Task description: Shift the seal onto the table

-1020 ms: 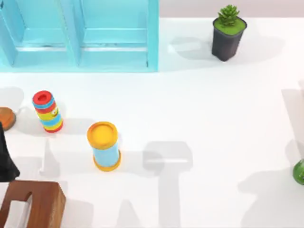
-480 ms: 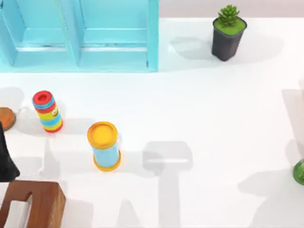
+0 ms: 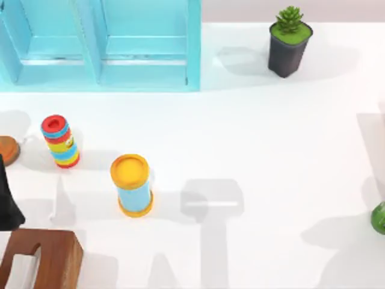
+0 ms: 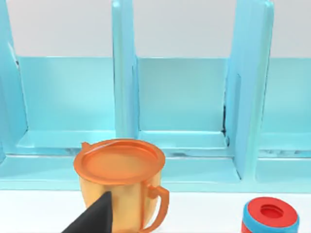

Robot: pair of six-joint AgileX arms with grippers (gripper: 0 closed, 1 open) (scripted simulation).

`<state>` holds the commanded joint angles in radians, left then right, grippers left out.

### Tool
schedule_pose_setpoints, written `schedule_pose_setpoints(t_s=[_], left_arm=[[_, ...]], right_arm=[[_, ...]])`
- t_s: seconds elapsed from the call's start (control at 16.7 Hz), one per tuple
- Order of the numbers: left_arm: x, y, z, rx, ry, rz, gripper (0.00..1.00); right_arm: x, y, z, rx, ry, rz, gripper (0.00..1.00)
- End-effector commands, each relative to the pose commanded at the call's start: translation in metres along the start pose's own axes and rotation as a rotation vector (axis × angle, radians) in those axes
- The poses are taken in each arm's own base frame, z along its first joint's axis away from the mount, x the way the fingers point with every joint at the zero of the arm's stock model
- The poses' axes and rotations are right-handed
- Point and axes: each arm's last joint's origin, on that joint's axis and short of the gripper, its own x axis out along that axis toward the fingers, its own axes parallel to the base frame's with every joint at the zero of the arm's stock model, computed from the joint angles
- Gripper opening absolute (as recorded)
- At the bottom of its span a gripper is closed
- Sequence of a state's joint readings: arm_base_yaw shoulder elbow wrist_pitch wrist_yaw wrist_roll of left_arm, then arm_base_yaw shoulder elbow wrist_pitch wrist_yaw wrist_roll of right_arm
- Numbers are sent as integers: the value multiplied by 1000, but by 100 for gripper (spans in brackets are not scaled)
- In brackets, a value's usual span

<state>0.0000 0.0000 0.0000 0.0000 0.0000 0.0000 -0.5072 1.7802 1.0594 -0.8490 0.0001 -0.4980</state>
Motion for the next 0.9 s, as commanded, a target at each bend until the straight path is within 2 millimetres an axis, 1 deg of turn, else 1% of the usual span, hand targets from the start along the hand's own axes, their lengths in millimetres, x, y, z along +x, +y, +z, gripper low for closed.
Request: schedule_pose_setpoints(t_s=[0.18, 0.24, 0.78, 0.9], left_arm=[[0, 0, 0, 0, 0, 0, 100], [0, 0, 0, 0, 0, 0, 100], [0, 0, 0, 0, 0, 0, 100], [0, 0, 0, 0, 0, 0, 100]], right_arm=[[0, 0, 0, 0, 0, 0, 2], [0, 0, 0, 0, 0, 0, 0], [-1, 0, 0, 2, -3, -2, 0], [-13, 4, 4, 18, -22, -12, 0]])
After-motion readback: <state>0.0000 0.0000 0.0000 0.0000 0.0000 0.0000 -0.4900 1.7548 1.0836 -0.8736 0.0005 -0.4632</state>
